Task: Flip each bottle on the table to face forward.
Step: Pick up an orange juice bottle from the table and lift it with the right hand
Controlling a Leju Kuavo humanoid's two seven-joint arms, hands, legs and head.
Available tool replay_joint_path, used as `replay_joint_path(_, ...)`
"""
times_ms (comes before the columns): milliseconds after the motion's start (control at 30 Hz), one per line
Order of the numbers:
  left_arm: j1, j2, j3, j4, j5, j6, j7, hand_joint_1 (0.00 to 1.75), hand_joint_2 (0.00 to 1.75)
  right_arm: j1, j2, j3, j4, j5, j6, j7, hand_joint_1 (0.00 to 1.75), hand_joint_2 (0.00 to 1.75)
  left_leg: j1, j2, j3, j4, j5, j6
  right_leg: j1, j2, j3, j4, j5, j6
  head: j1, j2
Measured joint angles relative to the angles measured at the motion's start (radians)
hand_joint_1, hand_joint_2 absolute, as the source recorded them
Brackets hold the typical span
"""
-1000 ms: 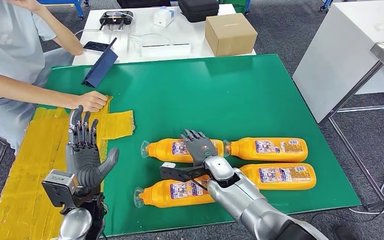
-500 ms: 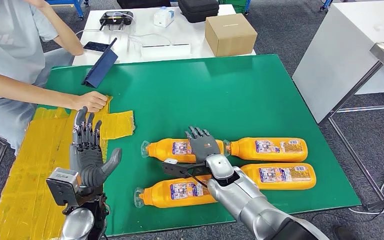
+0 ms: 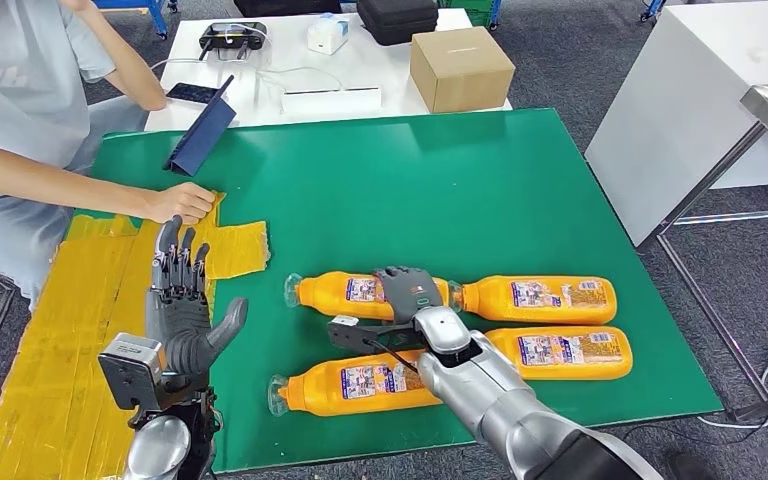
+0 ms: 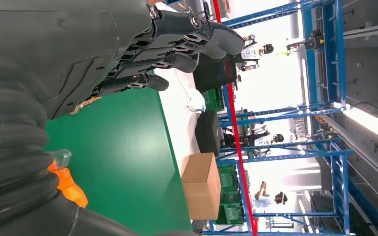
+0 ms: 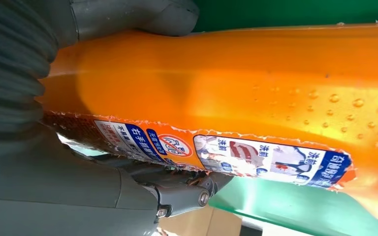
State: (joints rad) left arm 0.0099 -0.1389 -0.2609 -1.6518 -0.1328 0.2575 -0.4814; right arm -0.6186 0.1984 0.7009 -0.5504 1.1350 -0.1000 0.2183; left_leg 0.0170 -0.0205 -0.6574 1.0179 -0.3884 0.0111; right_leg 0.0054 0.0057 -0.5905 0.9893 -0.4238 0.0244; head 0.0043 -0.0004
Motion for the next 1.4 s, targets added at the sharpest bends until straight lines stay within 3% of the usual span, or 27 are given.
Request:
replay_joint_path(133,0.000,-0.002,0.000,0.000,0.000,0.000,0.000,0.00,1.75,0.003,0.002,-0.014,0.001,-0.019,-0.059,-0.017,1.70,1.75,0.000,0.000,0.000,0.000,0.000,0.000,0.000,0.000,0.000,0.000,0.000,0.000,0.000,0.000)
replay_joint_path(333,0.000,0.000,-0.005,-0.003,-0.026,-0.003,0.002,0.00,1.75,0.083,0.004,-0.087,-0.119,-0.063,-0.336,-0.099,1.71,1.75,0.000,0.000,-0.002,0.000,0.000,0.000,0.000,0.000,-0.002,0.000,0.000,0.000,0.000,0.000)
replay_joint_path(500,-0.001,0.003,-0.014,-0.004,-0.037,-0.004,0.006,0.00,1.75,0.128,-0.003,-0.128,-0.227,-0.076,-0.372,-0.123,1.71,1.75,0.000,0.000,-0.002,0.000,0.000,0.000,0.000,0.000,-0.002,0.000,0.000,0.000,0.000,0.000)
replay_joint_path(700,-0.036,0.018,-0.052,0.006,-0.058,-0.070,0.057,0.00,1.75,0.237,-0.009,-0.206,-0.423,-0.252,-0.574,-0.333,1.73,1.75,0.000,-0.001,-0.003,0.000,0.000,0.000,0.000,-0.001,-0.003,0.000,0.000,0.000,0.000,0.000)
replay_joint_path(933,-0.092,0.037,-0.094,0.027,-0.021,-0.123,0.088,0.00,1.75,0.347,-0.012,-0.287,-0.635,-0.433,-0.582,-0.494,1.71,1.75,0.000,0.000,-0.004,0.000,0.000,0.000,0.000,0.000,-0.003,0.000,0.000,0.000,0.000,0.000)
replay_joint_path(1067,-0.125,0.043,-0.115,0.051,0.038,-0.167,0.144,0.00,1.75,0.392,-0.011,-0.295,-0.712,-0.567,-0.518,-0.579,1.73,1.75,0.000,0.000,-0.004,0.000,0.000,0.000,0.000,0.000,-0.003,0.000,0.000,0.000,0.000,0.000)
replay_joint_path(1233,-0.172,0.047,-0.138,0.110,0.105,-0.209,0.192,0.00,1.75,0.414,-0.011,-0.269,-0.746,-0.636,-0.424,-0.600,1.73,1.75,0.000,0.000,-0.004,0.000,0.000,0.000,0.000,0.000,-0.003,0.000,0.000,0.000,0.000,0.000)
replay_joint_path(1400,-0.188,0.049,-0.146,0.136,0.120,-0.215,0.197,0.00,1.75,0.416,-0.011,-0.248,-0.747,-0.644,-0.408,-0.600,1.73,1.75,0.000,0.000,-0.004,0.000,0.000,0.000,0.000,0.000,-0.003,0.000,0.000,0.000,0.000,0.000)
